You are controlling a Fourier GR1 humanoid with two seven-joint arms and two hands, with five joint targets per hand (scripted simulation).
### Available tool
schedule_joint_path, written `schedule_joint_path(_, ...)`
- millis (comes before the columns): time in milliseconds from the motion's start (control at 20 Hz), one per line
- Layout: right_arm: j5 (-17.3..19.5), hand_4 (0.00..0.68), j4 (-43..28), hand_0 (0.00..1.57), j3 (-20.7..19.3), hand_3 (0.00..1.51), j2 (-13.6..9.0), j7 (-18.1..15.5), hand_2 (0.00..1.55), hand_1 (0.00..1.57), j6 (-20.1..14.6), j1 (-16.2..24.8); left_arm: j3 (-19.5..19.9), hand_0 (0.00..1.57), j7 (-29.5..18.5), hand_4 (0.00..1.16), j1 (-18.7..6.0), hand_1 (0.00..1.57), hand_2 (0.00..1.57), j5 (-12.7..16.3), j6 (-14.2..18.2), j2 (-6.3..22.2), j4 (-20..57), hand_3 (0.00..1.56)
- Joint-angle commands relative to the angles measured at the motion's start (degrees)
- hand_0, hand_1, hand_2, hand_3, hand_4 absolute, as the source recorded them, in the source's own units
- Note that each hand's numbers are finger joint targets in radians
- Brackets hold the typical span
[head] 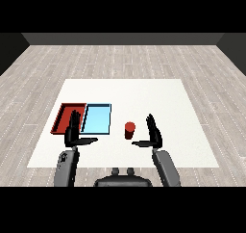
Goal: Pick the red can and put it in the red box
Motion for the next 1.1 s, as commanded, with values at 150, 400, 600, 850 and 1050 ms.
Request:
schedule_joint_path(150,-4.67,0.0,3.3,0.0,4.59,0.0,0.11,1.08,0.0,0.0,-5.46,-3.42,-1.62,0.0,0.07,0.0,0.08,0.0,0.0,-0.63,0.83,-1.51,-0.29,0.0)
schedule_joint_path(400,-7.68,0.0,9.56,0.0,3.48,0.0,0.11,-3.84,0.0,0.0,-4.74,-6.01,0.22,0.0,-0.66,0.0,1.39,0.0,0.0,1.43,-1.31,0.23,-1.13,0.0)
schedule_joint_path(600,-11.62,0.0,18.81,0.0,6.48,0.0,0.11,-10.9,0.0,0.0,-5.13,-9.23,0.35,0.0,0.11,0.0,-0.26,0.0,0.0,2.08,-1.05,-0.36,0.83,0.0)
schedule_joint_path(850,-13.01,0.0,14.02,0.0,9.68,0.0,0.11,-10.0,0.0,0.0,-7.18,-6.18,-0.66,0.0,2.13,0.0,3.86,0.0,0.0,0.8,0.17,-0.29,-6.33,0.0)
schedule_joint_path(1050,-13.71,0.0,18.28,0.0,7.37,0.0,0.1,-9.84,0.0,0.0,-5.13,-8.8,0.85,0.0,-3.52,0.0,0.34,0.0,0.0,0.91,-1.41,0.11,2.78,0.0)
